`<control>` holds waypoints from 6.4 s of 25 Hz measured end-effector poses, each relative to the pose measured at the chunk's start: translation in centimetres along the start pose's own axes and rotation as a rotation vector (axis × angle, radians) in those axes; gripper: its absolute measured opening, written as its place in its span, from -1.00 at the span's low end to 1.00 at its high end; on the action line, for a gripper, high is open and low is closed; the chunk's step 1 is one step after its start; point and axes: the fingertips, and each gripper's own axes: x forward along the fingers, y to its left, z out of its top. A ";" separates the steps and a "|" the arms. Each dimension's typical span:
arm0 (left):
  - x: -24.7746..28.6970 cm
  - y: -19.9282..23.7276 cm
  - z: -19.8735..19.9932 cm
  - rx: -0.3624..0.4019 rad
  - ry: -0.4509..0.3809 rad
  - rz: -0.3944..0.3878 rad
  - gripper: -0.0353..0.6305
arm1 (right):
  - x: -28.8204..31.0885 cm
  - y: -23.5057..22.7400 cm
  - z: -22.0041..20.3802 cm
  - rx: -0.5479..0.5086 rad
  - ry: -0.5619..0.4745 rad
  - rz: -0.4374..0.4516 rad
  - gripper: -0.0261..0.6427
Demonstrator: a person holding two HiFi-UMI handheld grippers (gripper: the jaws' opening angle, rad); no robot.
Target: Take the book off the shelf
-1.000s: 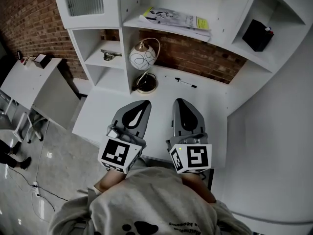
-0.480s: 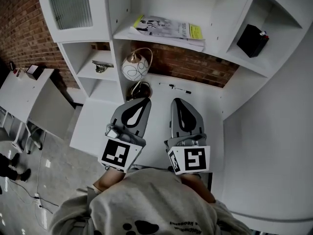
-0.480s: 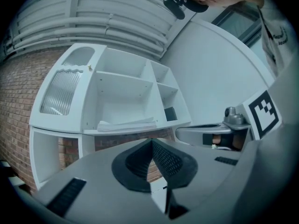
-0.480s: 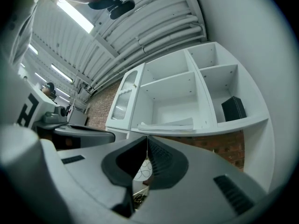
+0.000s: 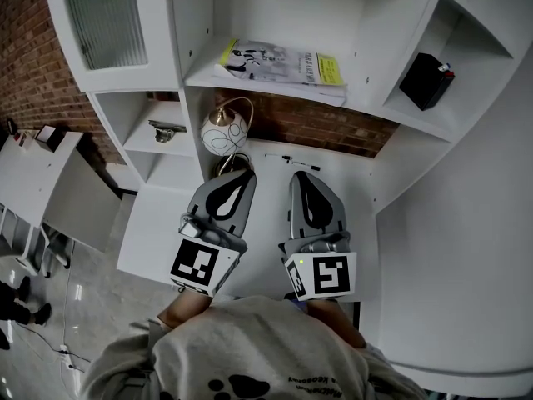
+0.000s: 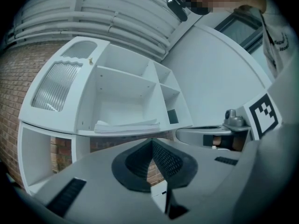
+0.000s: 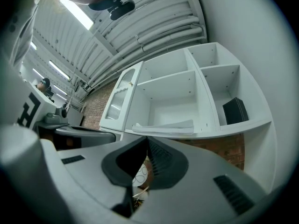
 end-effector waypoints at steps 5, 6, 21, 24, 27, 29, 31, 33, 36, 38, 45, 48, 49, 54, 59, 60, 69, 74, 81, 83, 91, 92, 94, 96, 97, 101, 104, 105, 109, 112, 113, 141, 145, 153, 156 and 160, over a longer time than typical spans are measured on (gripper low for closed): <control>0.9 0.8 0.0 0.002 -0.006 -0.018 -0.87 | 0.9 -0.3 0.2 -0.019 -0.006 -0.012 -0.86; 1.1 0.9 0.1 0.008 -0.010 -0.022 -0.87 | 1.1 -0.3 0.2 -0.024 -0.006 -0.013 -0.86; 3.8 3.5 0.4 0.021 -0.025 -0.027 -0.87 | 4.7 -2.1 0.9 -0.115 -0.034 -0.008 -0.86; 4.5 3.9 0.5 0.037 -0.028 -0.037 -0.87 | 5.4 -2.3 0.9 -0.135 -0.038 0.000 -0.86; 5.3 4.1 0.9 0.072 -0.037 -0.047 -0.87 | 6.1 -2.5 0.9 -0.159 -0.039 0.007 -0.86; 5.8 4.3 1.1 0.089 -0.039 -0.058 -0.87 | 6.6 -2.8 0.9 -0.174 -0.037 0.009 -0.86; 6.3 4.8 1.1 0.099 -0.038 -0.066 -0.87 | 7.2 -3.1 0.9 -0.184 -0.035 0.011 -0.86; 6.8 5.4 1.2 0.103 -0.035 -0.063 -0.87 | 7.7 -3.4 0.9 -0.191 -0.030 0.013 -0.86; 7.4 6.2 1.5 0.114 -0.032 -0.049 -0.87 | 8.4 -3.8 0.9 -0.202 -0.023 0.013 -0.86; 7.8 6.6 1.7 0.144 -0.030 -0.044 -0.87 | 8.7 -4.1 0.9 -0.212 -0.027 0.012 -0.86; 9.0 7.2 2.8 0.250 -0.024 -0.044 -0.87 | 9.9 -3.7 1.2 -0.235 -0.013 0.038 -0.86; 9.4 7.4 3.1 0.316 -0.018 -0.031 -0.87 | 10.3 -3.5 1.6 -0.296 -0.012 0.044 -0.86; 9.6 7.5 3.2 0.340 -0.013 -0.025 -0.86 | 10.4 -3.5 1.7 -0.320 -0.010 0.049 -0.86; 10.2 8.0 3.0 0.471 0.039 -0.005 -0.86 | 11.0 -3.5 2.0 -0.484 0.030 0.073 -0.86; 11.1 7.9 2.8 0.645 0.104 -0.016 -0.86 | 11.7 -3.5 1.7 -0.592 0.069 0.096 -0.68; 11.2 7.9 2.7 0.667 0.116 -0.022 -0.85 | 11.9 -3.5 1.5 -0.607 0.088 0.109 -0.58; 12.8 8.3 1.5 0.855 0.255 -0.070 -0.41 | 13.3 -4.3 0.3 -0.844 0.228 0.146 -0.31; 13.9 8.6 1.1 0.931 0.313 -0.099 -0.40 | 14.4 -4.6 0.0 -1.030 0.283 0.157 -0.28; 14.9 9.4 0.2 1.001 0.381 -0.134 -0.33 | 15.6 -5.5 -1.6 -1.173 0.378 0.208 -0.28; 15.0 9.6 -0.1 1.020 0.398 -0.139 -0.32 | 15.8 -5.8 -1.8 -1.192 0.396 0.214 -0.28; 16.0 9.5 -0.5 1.114 0.439 -0.143 -0.30 | 16.5 -6.2 -2.8 -1.287 0.449 0.247 -0.28; 16.1 9.4 -0.6 1.120 0.443 -0.147 -0.30 | 16.6 -6.2 -2.9 -1.294 0.455 0.252 -0.28; 16.0 9.3 -0.6 1.122 0.449 -0.154 -0.30 | 16.7 -6.1 -2.9 -1.293 0.461 0.260 -0.28; 15.9 9.2 -0.3 1.119 0.446 -0.162 -0.32 | 16.5 -6.1 -2.8 -1.290 0.466 0.266 -0.28; 15.8 9.0 -0.2 1.118 0.442 -0.165 -0.34 | 16.5 -6.1 -2.8 -1.288 0.469 0.267 -0.28; 15.6 8.8 0.3 1.129 0.442 -0.170 -0.45 | 16.3 -6.2 -1.9 -1.268 0.470 0.254 -0.37; 15.7 8.8 0.0 1.141 0.456 -0.177 -0.58 | 16.4 -6.2 -2.0 -1.256 0.486 0.264 -0.41; 15.7 8.7 -0.1 1.151 0.461 -0.173 -0.60 | 16.4 -6.2 -2.2 -1.255 0.490 0.266 -0.44; 15.7 8.7 -0.1 1.190 0.481 -0.157 -0.64 | 16.3 -6.3 -2.2 -1.252 0.484 0.251 -0.47; 15.6 8.5 -0.1 1.202 0.488 -0.151 -0.66 | 16.1 -6.1 -2.3 -1.256 0.484 0.250 -0.47; 15.4 8.3 -0.1 1.202 0.489 -0.151 -0.66 | 16.0 -6.0 -2.4 -1.258 0.486 0.255 -0.47; 12.2 5.8 0.9 1.179 0.485 -0.201 -0.64 | 16.4 -5.6 -3.9 -1.331 0.578 0.286 -0.51; 12.5 5.9 0.6 1.203 0.500 -0.183 -0.57 | 16.4 -5.5 -3.8 -1.325 0.578 0.286 -0.52; 14.6 6.9 -1.5 1.268 0.566 -0.128 -0.17 | 16.3 -5.5 -3.8 -1.321 0.567 0.278 -0.52; 15.6 7.6 -2.1 1.314 0.582 -0.087 -0.07 | 16.4 -5.5 -3.7 -1.315 0.565 0.271 -0.52; 16.0 7.7 -1.3 1.309 0.538 -0.034 -0.18 | 16.3 -5.5 -3.7 -1.312 0.564 0.269 -0.52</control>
